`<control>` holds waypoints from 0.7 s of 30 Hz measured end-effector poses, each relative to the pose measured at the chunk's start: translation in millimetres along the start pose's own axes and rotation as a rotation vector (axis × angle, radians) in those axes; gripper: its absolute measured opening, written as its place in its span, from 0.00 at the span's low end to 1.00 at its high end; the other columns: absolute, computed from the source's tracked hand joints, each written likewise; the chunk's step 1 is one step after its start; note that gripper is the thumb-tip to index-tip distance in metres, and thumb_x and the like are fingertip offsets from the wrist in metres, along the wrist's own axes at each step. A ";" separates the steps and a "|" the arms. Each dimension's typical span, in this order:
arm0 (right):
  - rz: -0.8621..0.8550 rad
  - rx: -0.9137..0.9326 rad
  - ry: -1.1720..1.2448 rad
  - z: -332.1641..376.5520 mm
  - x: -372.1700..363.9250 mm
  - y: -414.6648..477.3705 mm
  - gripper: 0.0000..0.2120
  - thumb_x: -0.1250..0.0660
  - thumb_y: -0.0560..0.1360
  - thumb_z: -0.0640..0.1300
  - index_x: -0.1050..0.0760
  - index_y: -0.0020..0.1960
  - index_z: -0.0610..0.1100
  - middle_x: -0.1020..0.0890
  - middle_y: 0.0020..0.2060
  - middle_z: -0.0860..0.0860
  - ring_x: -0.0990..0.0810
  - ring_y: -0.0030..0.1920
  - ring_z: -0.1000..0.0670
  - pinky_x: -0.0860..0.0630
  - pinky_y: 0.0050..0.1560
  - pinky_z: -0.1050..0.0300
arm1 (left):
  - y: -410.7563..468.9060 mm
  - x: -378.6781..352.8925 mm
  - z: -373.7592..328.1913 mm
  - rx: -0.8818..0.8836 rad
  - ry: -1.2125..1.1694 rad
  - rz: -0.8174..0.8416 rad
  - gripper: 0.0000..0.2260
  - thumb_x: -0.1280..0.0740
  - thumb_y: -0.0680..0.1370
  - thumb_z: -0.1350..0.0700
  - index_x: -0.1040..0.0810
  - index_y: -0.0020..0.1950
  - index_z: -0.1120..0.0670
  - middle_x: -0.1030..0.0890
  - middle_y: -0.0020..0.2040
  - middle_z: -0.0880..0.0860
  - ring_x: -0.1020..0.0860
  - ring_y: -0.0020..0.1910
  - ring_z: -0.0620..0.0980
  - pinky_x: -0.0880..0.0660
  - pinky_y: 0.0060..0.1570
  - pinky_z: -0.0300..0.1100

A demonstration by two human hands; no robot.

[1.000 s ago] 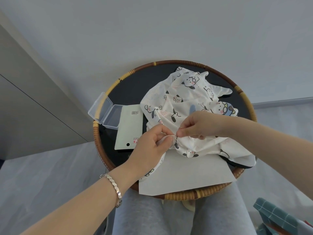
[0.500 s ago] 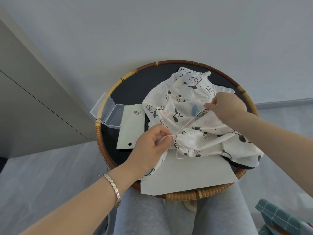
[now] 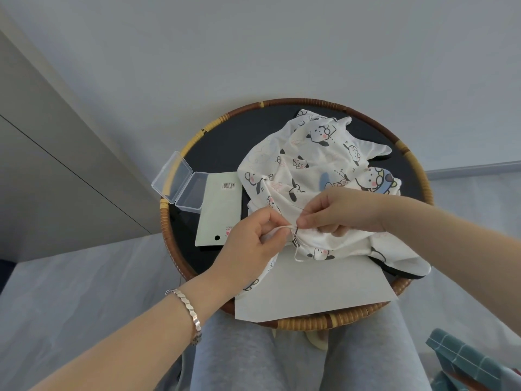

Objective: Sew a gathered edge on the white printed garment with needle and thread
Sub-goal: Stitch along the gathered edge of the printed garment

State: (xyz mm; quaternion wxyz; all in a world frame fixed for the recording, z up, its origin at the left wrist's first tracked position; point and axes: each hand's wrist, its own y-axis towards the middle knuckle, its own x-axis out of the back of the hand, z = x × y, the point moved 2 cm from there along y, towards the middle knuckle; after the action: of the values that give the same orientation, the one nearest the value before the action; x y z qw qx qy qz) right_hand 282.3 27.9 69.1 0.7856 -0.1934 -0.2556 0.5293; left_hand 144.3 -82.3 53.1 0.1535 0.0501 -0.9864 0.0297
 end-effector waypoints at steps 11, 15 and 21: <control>-0.070 0.046 0.085 -9.5 -13.5 5.1 0.05 0.32 0.72 0.45 0.19 0.41 0.44 0.40 0.23 0.52 0.43 0.25 0.54 0.45 0.26 0.64 | -3.2 -0.7 -3.1 -0.062 0.123 -0.154 0.08 0.34 0.76 0.59 0.25 0.40 0.46 0.18 0.36 0.45 0.22 0.39 0.39 0.28 0.39 0.29; -0.229 0.086 0.235 -16.7 -13.6 6.8 0.11 0.28 0.66 0.47 0.20 0.42 0.39 0.38 0.22 0.52 0.42 0.24 0.54 0.45 0.25 0.65 | -0.1 -1.5 -3.5 -0.074 0.128 -0.200 0.04 0.34 0.76 0.58 0.24 0.42 0.50 0.19 0.39 0.44 0.22 0.40 0.41 0.26 0.40 0.35; -0.272 0.069 0.465 -19.9 -9.8 5.5 0.05 0.32 0.71 0.42 0.20 0.44 0.42 0.39 0.20 0.55 0.44 0.22 0.56 0.50 0.25 0.63 | 1.0 -1.8 -3.8 -0.048 0.063 -0.163 0.08 0.33 0.76 0.58 0.25 0.41 0.46 0.19 0.34 0.42 0.22 0.37 0.36 0.29 0.39 0.26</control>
State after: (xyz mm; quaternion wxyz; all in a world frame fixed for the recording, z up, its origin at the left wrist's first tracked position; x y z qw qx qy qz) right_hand 287.2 20.1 48.2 0.8931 -0.2466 -0.0739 0.3689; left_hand 147.1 -80.9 56.1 0.1875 0.1255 -0.9742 -0.0047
